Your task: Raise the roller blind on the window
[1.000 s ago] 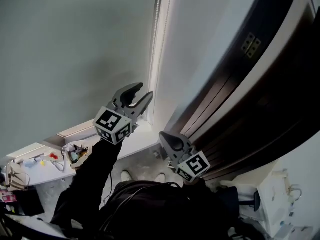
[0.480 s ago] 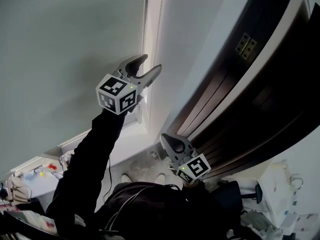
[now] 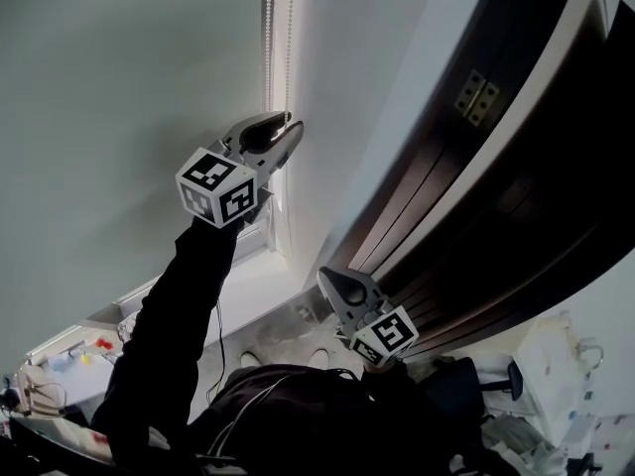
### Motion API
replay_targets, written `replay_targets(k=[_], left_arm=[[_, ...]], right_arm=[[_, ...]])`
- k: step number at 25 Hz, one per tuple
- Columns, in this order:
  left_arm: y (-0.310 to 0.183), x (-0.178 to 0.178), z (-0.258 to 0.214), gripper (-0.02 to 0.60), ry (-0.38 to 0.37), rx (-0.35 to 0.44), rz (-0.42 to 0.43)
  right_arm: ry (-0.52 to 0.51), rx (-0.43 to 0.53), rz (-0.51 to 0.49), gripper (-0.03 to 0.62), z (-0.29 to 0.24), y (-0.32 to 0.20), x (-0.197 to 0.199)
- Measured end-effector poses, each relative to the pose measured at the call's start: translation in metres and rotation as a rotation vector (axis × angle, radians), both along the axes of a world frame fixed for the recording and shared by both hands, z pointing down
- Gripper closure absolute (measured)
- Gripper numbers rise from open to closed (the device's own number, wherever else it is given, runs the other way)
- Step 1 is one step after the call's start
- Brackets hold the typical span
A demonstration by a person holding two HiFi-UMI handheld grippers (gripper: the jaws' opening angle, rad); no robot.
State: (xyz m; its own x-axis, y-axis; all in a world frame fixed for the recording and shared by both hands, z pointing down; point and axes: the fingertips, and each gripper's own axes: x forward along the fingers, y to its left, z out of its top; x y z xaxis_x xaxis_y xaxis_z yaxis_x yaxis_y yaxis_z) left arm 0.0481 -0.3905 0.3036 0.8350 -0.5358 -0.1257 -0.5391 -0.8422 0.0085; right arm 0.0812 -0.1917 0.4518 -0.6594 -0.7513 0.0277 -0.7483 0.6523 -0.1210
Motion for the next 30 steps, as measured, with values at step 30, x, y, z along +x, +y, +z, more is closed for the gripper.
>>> replay_targets(k=[30], left_arm=[[0.086,-0.035,0.08,0.569,-0.063,-0.043,0.024]], right_arm=[[-0.001,0.019,-0.04,0.588,-0.003,-0.004,-0.019]])
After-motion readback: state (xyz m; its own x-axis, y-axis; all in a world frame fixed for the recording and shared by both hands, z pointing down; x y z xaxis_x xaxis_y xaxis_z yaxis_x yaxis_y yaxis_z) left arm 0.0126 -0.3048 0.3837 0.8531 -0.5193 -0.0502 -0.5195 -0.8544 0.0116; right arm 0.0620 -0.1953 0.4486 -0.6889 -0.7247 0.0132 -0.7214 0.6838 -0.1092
